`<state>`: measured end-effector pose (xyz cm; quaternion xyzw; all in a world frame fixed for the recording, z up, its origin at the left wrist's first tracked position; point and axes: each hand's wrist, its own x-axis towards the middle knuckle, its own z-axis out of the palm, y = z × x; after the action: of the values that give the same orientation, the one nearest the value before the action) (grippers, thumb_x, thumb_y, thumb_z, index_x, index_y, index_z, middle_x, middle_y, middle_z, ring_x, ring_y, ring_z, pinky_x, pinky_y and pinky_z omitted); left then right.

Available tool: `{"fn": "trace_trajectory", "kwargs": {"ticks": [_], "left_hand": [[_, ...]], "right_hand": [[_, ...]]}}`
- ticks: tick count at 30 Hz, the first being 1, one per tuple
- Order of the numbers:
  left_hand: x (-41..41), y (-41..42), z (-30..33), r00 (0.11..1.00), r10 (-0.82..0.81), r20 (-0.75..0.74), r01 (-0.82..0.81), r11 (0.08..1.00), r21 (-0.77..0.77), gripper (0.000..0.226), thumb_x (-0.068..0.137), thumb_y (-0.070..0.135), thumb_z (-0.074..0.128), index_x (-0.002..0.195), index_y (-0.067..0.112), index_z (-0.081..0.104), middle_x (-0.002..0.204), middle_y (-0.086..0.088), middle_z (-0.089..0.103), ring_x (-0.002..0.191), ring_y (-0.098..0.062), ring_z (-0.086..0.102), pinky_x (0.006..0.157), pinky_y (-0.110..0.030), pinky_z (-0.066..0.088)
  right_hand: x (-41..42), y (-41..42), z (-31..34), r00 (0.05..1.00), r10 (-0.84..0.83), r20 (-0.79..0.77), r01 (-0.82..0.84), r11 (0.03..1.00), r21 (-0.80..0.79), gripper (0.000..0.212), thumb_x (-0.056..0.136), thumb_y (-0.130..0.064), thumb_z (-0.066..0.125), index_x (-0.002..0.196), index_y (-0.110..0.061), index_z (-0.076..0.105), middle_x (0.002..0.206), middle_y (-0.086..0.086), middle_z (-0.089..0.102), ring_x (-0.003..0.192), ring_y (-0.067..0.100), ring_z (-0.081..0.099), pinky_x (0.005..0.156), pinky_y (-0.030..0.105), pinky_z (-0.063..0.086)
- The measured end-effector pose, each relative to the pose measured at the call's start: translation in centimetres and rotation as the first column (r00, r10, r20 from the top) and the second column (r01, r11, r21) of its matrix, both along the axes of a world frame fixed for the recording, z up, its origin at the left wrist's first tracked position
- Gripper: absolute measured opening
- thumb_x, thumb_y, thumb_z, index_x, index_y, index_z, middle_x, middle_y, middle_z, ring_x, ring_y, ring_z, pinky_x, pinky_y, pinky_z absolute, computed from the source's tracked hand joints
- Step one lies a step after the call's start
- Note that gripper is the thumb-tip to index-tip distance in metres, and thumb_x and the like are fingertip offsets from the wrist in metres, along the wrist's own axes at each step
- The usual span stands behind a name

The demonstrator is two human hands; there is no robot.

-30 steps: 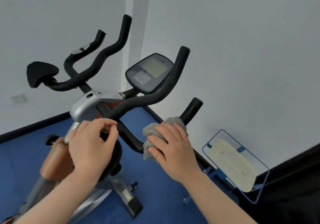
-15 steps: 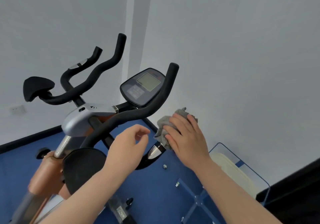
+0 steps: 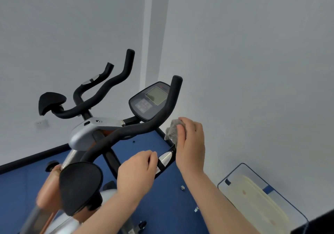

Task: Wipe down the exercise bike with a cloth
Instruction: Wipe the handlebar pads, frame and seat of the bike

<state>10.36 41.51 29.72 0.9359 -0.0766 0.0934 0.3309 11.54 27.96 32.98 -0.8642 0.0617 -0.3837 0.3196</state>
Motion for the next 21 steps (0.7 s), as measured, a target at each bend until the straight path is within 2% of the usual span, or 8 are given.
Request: {"fn": "trace_trajectory", "kwargs": {"ticks": [2,6,10,13,15,17,19,21], "left_hand": [[0.0,0.0,-0.1,1.000,0.017,0.000,-0.017,1.000,0.019,0.043,0.097,0.039,0.033,0.059,0.018,0.033,0.051,0.002,0.038,0.047,-0.015,0.035,0.046,-0.028,0.023],[0.2,-0.1,-0.3,0.998,0.052,0.020,-0.052,0.999,0.009,0.045,0.097,0.044,0.032,0.060,0.017,0.033,0.052,0.001,0.039,0.047,-0.015,0.035,0.048,-0.029,0.029],[0.1,-0.3,-0.5,0.995,0.091,0.049,-0.092,0.996,0.018,0.045,0.095,0.042,0.035,0.058,0.018,0.033,0.052,0.001,0.039,0.047,-0.014,0.035,0.047,-0.029,0.028],[0.0,-0.3,-0.7,0.994,0.092,0.063,-0.092,0.996,0.001,0.045,0.096,0.043,0.036,0.061,0.016,0.038,0.057,-0.003,0.044,0.050,-0.015,0.040,0.050,-0.029,0.032],[0.3,-0.2,-0.7,0.994,0.079,0.071,-0.079,0.997,-0.004,0.044,0.096,0.043,0.036,0.065,0.014,0.042,0.061,-0.005,0.048,0.055,-0.018,0.044,0.052,-0.029,0.034],[0.2,-0.1,-0.8,0.995,0.066,0.074,-0.065,0.998,-0.017,0.043,0.096,0.044,0.036,0.066,0.014,0.046,0.064,-0.004,0.051,0.059,-0.017,0.049,0.054,-0.030,0.038],[0.0,0.1,-0.9,0.996,0.049,0.079,-0.046,0.998,-0.041,0.041,0.095,0.045,0.037,0.066,0.018,0.048,0.064,0.000,0.052,0.063,-0.015,0.050,0.057,-0.030,0.040],[-0.2,0.2,-0.8,0.996,0.023,0.087,-0.018,0.998,-0.056,0.039,0.095,0.045,0.038,0.064,0.023,0.049,0.068,0.007,0.055,0.068,-0.009,0.052,0.055,-0.027,0.038]], "right_hand": [[0.7,0.5,0.3,0.998,-0.018,0.067,0.009,0.990,0.140,0.024,0.102,-0.027,0.038,0.112,-0.020,0.059,0.102,-0.010,0.049,0.090,0.008,0.051,0.068,0.011,0.039],[2.7,-2.0,2.6,0.992,0.122,-0.019,-0.111,0.952,0.284,0.025,0.102,-0.026,0.039,0.083,-0.023,0.055,0.072,-0.013,0.056,0.071,0.007,0.053,0.061,0.024,0.040],[0.9,0.5,0.5,0.985,0.115,0.125,-0.165,0.826,0.538,0.019,0.103,-0.028,0.039,0.092,-0.031,0.054,0.087,-0.016,0.057,0.081,-0.001,0.053,0.065,0.007,0.039],[1.1,-0.9,0.7,0.986,0.164,0.044,-0.166,0.881,0.443,0.026,0.103,-0.027,0.038,0.079,-0.032,0.047,0.077,-0.011,0.051,0.071,0.002,0.047,0.060,0.013,0.035],[2.0,-3.1,3.0,0.918,0.364,-0.158,-0.249,0.839,0.483,0.033,0.100,-0.027,0.041,0.068,-0.027,0.046,0.061,-0.014,0.047,0.060,0.005,0.041,0.055,0.018,0.033],[2.0,-3.5,3.6,0.870,0.434,-0.233,-0.267,0.813,0.518,0.031,0.099,-0.029,0.042,0.069,-0.025,0.048,0.061,-0.015,0.048,0.061,0.006,0.042,0.056,0.022,0.034],[0.9,-2.1,2.1,0.954,0.271,-0.126,-0.214,0.914,0.346,0.026,0.100,-0.029,0.041,0.076,-0.028,0.049,0.076,-0.014,0.050,0.071,0.006,0.045,0.060,0.023,0.036],[-0.6,-0.8,0.4,0.992,0.124,-0.010,-0.124,0.992,0.014,0.015,0.099,-0.025,0.046,0.092,-0.025,0.059,0.098,-0.004,0.054,0.085,0.015,0.049,0.065,0.023,0.043]]}}
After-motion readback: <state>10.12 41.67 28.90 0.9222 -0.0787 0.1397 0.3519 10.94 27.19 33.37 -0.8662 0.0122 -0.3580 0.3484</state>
